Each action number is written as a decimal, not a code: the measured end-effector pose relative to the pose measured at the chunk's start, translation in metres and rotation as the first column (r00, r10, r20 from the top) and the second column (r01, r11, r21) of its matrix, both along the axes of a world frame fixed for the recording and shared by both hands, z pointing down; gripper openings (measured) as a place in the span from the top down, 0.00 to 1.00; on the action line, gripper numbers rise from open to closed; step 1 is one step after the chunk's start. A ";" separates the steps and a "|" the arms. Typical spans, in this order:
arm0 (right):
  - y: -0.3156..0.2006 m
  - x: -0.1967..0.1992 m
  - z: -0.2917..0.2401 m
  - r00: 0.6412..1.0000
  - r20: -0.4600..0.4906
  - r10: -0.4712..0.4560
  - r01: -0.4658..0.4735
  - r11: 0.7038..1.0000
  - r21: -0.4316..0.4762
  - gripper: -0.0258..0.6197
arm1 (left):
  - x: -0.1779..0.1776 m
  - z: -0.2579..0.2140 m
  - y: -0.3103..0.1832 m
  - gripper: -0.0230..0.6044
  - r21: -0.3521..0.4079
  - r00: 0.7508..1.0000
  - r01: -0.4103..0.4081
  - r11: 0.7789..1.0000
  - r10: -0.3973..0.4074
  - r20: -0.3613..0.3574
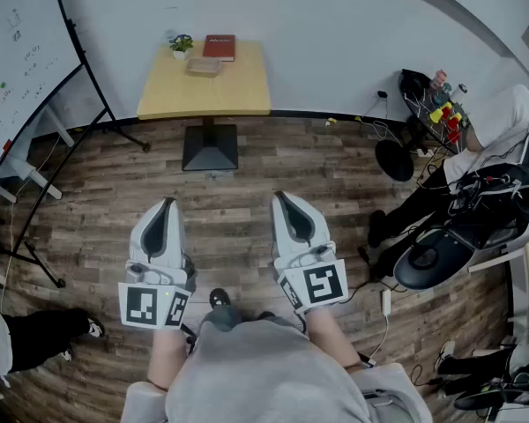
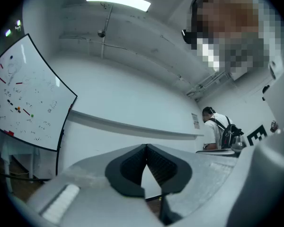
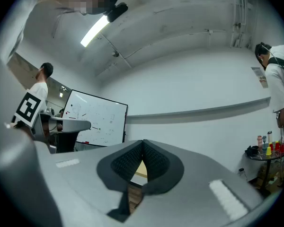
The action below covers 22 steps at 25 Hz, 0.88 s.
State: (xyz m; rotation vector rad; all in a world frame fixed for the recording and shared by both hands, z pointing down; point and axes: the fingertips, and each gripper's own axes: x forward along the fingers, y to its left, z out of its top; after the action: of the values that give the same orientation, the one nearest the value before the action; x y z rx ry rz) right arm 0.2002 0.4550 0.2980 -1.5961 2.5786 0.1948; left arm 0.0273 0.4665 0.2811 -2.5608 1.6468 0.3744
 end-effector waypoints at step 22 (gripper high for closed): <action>-0.047 -0.033 -0.010 0.999 0.009 0.048 -0.048 0.998 0.038 0.96 | -0.035 -0.008 -0.051 0.96 0.035 0.999 -0.037 0.999 0.037 -0.001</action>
State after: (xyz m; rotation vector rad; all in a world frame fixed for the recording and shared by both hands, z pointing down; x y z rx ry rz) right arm 0.1668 0.4081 0.2885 -1.6436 2.5167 0.2396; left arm -0.0075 0.4152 0.2734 -2.5691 1.5809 0.4052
